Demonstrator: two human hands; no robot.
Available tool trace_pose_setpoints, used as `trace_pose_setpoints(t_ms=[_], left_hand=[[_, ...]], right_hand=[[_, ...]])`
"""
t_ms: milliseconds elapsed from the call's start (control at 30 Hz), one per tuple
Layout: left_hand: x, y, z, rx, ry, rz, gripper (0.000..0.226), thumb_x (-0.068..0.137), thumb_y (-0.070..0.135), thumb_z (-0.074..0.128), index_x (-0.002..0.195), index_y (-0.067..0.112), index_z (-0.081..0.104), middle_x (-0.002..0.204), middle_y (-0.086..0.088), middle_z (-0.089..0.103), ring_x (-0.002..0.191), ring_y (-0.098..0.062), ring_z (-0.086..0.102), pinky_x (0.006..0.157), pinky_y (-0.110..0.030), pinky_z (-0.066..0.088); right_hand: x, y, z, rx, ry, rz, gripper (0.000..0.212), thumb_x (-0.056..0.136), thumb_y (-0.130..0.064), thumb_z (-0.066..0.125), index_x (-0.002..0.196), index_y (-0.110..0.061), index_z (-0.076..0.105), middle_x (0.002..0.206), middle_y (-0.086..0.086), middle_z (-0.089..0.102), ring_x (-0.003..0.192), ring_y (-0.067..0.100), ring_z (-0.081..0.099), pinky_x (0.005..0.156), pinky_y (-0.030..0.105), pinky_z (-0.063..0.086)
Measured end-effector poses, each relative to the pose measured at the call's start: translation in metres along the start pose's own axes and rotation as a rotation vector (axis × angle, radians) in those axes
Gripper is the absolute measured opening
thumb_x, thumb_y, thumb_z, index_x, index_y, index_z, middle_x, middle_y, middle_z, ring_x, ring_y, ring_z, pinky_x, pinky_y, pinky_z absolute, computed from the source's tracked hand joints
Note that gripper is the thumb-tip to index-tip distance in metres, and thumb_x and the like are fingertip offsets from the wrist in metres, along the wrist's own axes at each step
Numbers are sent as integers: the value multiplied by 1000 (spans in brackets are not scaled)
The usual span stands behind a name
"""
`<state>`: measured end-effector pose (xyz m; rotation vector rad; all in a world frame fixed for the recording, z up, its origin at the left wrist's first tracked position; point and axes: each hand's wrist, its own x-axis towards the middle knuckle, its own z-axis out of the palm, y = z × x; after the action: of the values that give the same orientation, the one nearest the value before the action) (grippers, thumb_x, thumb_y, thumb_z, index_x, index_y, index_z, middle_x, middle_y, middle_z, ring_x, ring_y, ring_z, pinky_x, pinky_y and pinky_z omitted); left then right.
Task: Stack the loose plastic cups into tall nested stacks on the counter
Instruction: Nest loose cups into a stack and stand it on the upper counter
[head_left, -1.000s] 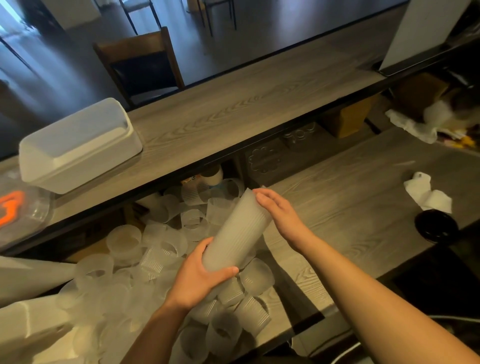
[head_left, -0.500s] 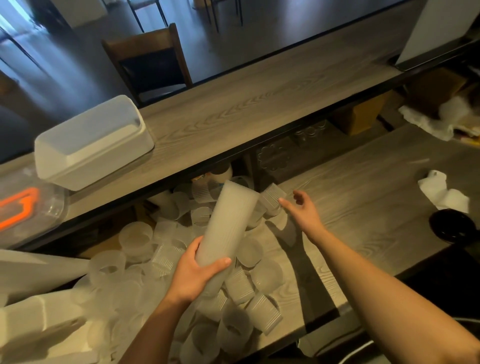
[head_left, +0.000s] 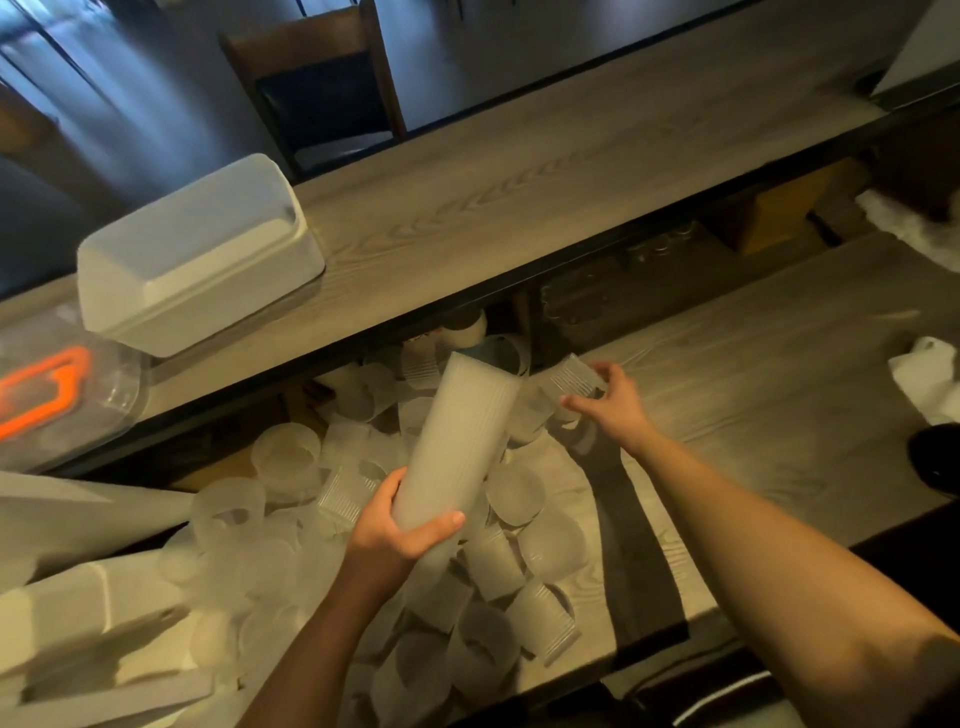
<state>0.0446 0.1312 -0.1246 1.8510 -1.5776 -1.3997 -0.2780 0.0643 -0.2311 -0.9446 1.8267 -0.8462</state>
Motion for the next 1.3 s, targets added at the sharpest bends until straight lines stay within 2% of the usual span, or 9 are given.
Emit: trace_pose_setpoints(t_ms=[233, 333, 433, 533, 667, 800, 900, 1100, 1300], left_hand=[[4, 7, 3, 13, -26, 21, 93, 46, 67, 81, 126, 28, 52, 116, 4, 61, 101, -14, 63, 80, -33, 59], [5, 12, 5, 32, -47, 40, 89, 49, 61, 85, 125, 30, 50, 115, 8, 60, 101, -12, 62, 77, -27, 57], [5, 16, 8, 54, -72, 66, 83, 57, 50, 91, 126, 30, 49, 116, 9, 58, 101, -11, 61, 73, -20, 52], [4, 21, 12, 98, -93, 100, 74, 67, 37, 90, 127, 33, 47, 117, 13, 57, 101, -6, 58, 74, -19, 49], [3, 25, 17, 131, -114, 132, 76, 67, 36, 91, 127, 34, 46, 117, 16, 55, 101, -4, 57, 76, -19, 47], [2, 25, 19, 164, -117, 164, 81, 64, 40, 92, 130, 35, 46, 118, 17, 55, 102, -3, 56, 77, -20, 48], [1, 24, 18, 175, -118, 174, 82, 63, 42, 92, 132, 34, 47, 119, 15, 56, 101, -4, 57, 74, -16, 47], [-2, 20, 17, 188, -132, 181, 88, 61, 44, 92, 136, 33, 47, 122, 14, 56, 105, -3, 57, 74, -14, 47], [-5, 19, 16, 134, -129, 179, 80, 63, 37, 92, 130, 32, 49, 120, 14, 58, 103, -5, 59, 70, -12, 49]], right_hand=[[-34, -16, -9, 297, 118, -41, 59, 86, -38, 76, 136, -28, 46, 130, -4, 53, 113, 12, 56, 88, 25, 50], [-48, -31, -19, 480, 56, -29, 62, 87, -31, 76, 140, -27, 45, 127, 3, 57, 111, 18, 62, 91, 34, 58], [-60, -47, -31, 638, -4, -39, 53, 85, -33, 74, 132, -26, 51, 123, 6, 62, 116, 26, 63, 100, 46, 53], [-72, -64, -43, 724, -42, -82, 46, 83, -44, 73, 123, -25, 60, 120, 5, 66, 118, 28, 63, 94, 40, 54], [-83, -79, -53, 662, -40, -137, 55, 73, -55, 71, 121, -29, 63, 126, 6, 65, 117, 22, 63, 93, 36, 53], [-92, -84, -62, 681, -25, -154, 54, 78, -52, 66, 126, -25, 61, 124, 4, 66, 118, 22, 62, 89, 30, 51], [-98, -83, -58, 556, -71, -187, 57, 76, -60, 66, 126, -32, 63, 125, 1, 64, 115, 21, 61, 91, 34, 52], [-109, -86, -41, 229, -86, -304, 56, 82, -53, 61, 132, -29, 62, 118, -12, 57, 100, -11, 51, 84, 14, 40], [-111, -84, -14, 195, -222, -273, 56, 91, -62, 45, 136, -32, 55, 131, -15, 55, 118, -7, 50, 94, 15, 38]])
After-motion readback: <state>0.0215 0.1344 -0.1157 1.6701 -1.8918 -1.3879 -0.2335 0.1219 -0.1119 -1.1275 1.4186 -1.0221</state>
